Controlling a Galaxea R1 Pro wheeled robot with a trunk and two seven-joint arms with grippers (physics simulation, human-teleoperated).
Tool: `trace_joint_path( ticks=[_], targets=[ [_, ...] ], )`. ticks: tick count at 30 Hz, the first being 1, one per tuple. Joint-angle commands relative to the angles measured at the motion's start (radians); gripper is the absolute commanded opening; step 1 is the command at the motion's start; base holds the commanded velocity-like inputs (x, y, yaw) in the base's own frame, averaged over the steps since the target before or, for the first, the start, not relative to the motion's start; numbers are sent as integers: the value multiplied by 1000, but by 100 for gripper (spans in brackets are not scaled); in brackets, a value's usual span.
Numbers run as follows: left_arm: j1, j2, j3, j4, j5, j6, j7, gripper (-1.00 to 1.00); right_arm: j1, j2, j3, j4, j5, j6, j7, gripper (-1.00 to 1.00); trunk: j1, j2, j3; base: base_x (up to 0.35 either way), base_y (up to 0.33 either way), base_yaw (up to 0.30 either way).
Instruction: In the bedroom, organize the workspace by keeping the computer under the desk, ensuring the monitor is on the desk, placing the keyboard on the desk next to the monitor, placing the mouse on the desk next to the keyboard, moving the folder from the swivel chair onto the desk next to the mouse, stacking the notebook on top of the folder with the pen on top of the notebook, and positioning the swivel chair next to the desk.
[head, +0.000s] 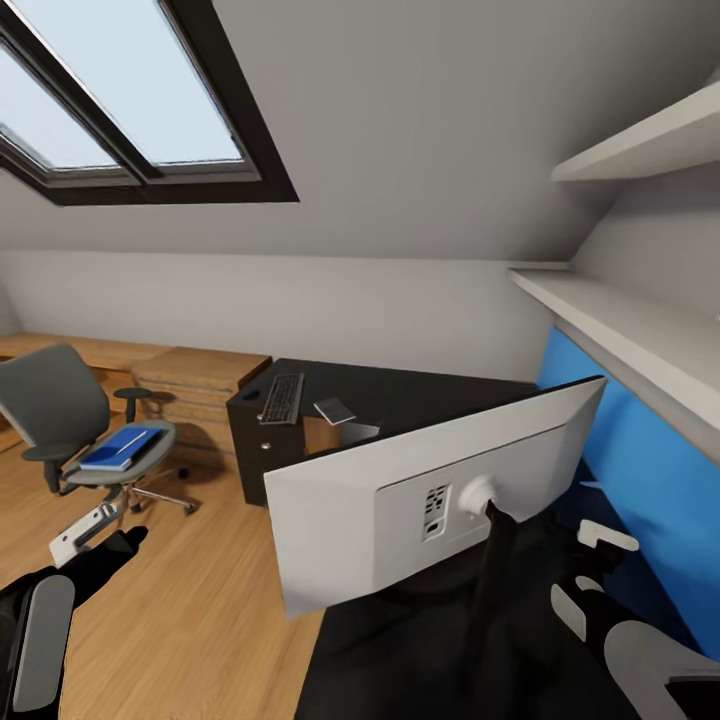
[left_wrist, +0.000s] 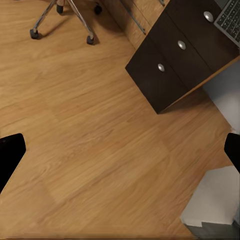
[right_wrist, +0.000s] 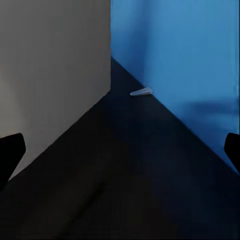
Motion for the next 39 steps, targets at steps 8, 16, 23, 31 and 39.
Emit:
trace_joint_path(
  ticks=[8, 16, 23, 31, 39],
  targets=[
    [-2, 0, -1, -1, 11, 4, 7, 100, -1, 0, 8, 0, -7, -3, -3, 100, 0, -2, -2, -317, 128, 0],
    [-1, 0, -2, -1, 11, 4, 7, 100, -1, 0, 8, 0, -7, -3, -3, 100, 0, -2, -2, -334, 11, 0],
    [-1, -1, -3, 0, 11, 5, 6, 100, -1, 2, 9, 1, -7, -3, -3, 100, 0, -2, -2, -336, 1, 0],
    [-1, 0, -123, 6, 10, 8, 8, 100, -1, 32, 11, 2, 7, -2, -2, 100, 0, -2, -2, -335, 18, 0],
    [-1, 2, -189, 28, 5, 10, 10, 100, -1, 78, 9, 2, 18, -5, -2, 100, 0, -2, -2, -193, 137, 0]
  ],
)
